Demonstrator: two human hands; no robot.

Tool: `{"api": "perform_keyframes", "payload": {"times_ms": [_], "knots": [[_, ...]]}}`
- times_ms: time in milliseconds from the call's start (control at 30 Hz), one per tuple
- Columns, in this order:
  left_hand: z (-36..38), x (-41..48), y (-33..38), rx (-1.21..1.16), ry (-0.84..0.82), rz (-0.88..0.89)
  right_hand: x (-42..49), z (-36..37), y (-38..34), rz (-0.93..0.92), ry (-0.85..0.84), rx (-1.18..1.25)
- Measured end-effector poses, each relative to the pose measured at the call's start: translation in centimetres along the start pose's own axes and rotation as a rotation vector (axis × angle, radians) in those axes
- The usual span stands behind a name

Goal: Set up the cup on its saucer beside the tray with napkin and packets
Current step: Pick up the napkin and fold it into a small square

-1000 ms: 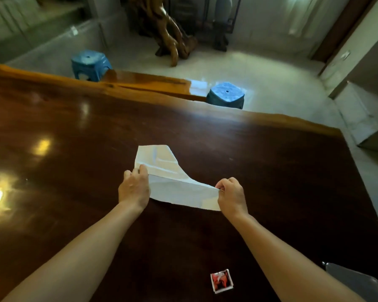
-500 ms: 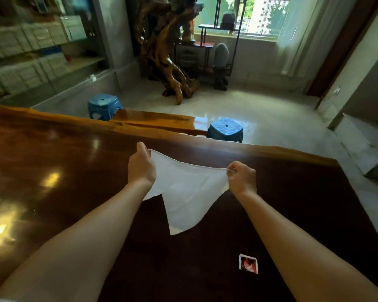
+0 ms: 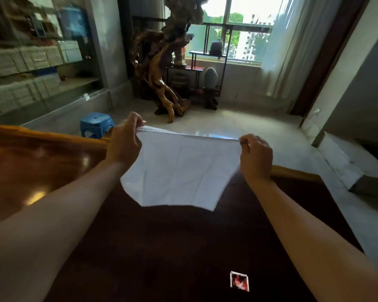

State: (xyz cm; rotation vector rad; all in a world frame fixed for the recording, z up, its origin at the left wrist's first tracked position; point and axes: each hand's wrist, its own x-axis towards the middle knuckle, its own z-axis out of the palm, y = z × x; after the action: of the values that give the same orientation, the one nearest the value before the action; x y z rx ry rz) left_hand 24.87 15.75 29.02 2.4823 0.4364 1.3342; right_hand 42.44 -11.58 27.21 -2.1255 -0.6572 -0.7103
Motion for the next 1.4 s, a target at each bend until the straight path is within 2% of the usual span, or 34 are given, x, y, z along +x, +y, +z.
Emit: {"api": "perform_keyframes", "payload": {"times_ms": [100,167,333,533,667,833,900,967,1067,1200,1400], "knots": [[-0.7,-3.3,-0.4,0.1,-0.059,0.015,-3.6,0.0,0.5,-0.025,-0.019,-0.034],[-1.1,-6.8,-1.2,0.236,-0.17,-0.008,-7.3,0.3,1.3,-0.027,-0.099,-0.043],[-2.2,-17.2,-4.2,0.267,-0.561,-0.296,-18.2,0.8,4.4,0.11,-0.475,-0.064],[-2.9,-29.0,-6.4,0.325,-0.922,-0.458,-28.7,0.8,6.8,0.355,-0.864,-0.149],[-4.2,-34.2,-7.0,0.34,-1.171,-0.471,-32.4,0.6,8.0,0.44,-1.029,-0.188],[-5.3,-36.2,-8.2,0.376,-1.492,-0.464,-33.5,0.6,9.0,0.497,-1.248,-0.243],[-5.2,-36.2,-8.6,0.377,-1.552,-0.497,-33.3,0.9,9.4,0.484,-1.326,-0.247],[-5.1,-35.9,-9.2,0.351,-1.545,-0.527,-32.7,1.3,9.7,0.457,-1.349,-0.249],[-4.5,-34.9,-10.2,0.287,-1.445,-0.626,-31.2,2.3,9.9,0.494,-1.307,-0.233],[-3.3,-32.6,-11.5,0.201,-1.22,-0.759,-28.5,4.0,10.1,0.6,-1.157,-0.161],[-0.3,-28.5,-13.8,0.136,-0.893,-0.912,-24.0,7.3,11.1,0.628,-0.996,-0.114]]}}
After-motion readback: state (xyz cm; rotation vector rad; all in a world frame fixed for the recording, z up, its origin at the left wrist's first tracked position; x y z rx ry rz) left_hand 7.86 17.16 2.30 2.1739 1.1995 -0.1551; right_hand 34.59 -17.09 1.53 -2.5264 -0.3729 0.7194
